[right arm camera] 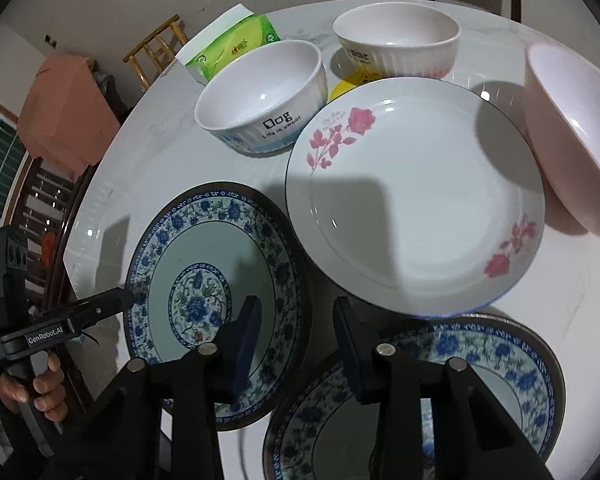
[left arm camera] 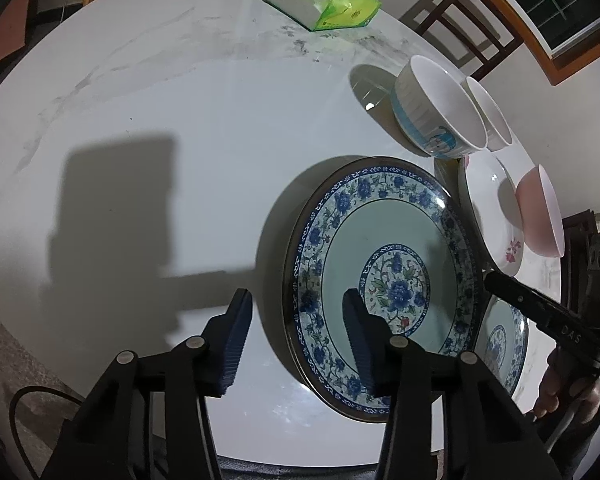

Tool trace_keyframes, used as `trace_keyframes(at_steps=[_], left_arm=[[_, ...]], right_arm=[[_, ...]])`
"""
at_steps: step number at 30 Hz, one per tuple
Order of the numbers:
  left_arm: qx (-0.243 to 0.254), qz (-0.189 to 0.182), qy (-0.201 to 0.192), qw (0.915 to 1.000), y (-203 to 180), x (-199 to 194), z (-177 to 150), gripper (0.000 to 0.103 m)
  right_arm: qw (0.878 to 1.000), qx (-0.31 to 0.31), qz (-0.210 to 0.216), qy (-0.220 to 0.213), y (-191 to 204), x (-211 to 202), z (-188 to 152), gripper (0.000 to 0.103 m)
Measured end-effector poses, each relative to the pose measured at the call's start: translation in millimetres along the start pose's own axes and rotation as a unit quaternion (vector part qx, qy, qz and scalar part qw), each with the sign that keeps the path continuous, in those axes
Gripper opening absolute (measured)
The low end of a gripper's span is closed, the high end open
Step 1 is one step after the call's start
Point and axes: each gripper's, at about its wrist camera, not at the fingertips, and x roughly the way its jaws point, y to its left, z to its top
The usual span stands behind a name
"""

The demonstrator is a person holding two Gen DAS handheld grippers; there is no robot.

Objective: Organize plates and bowls
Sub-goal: 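Move the left tool to the large blue-and-white plate rim and close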

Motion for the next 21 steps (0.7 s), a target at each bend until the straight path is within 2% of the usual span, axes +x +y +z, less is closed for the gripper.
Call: trace_keyframes(at_steps=[2,6,12,16,21], left_arm=[[0.0,-0.001,0.001,1.0,0.6,2.3,1.7,0.036],[0.0,-0.002,0.004,1.0,3.4,6.1,2.8,0.035],[0.003,-0.005,0.011,0.9999,4.3,12.5,3.7,0.028],[0.013,-0.011,0.012,0.9998,2.3,13.1,4.0,0.016],[0.026,-0.006,0.01,0.9996,-1.0,13.4,3.6,0.016]], right_arm=[[1.0,0.006,0.008,0.003,-2.9,2.0,1.0,0.03],[1.0,0.003,0.006,0.008,-5.1,7.2,3.4,0.03],[1.0,0.005,0.016,0.013,-7.4,14.4,6.7,0.022],[1.0,0.006,0.022,0.019,-8.7,20.2,8.6,0.016],[1.0,0.008,0.018,0.016,-4.6,18.7,9.4,0.015]])
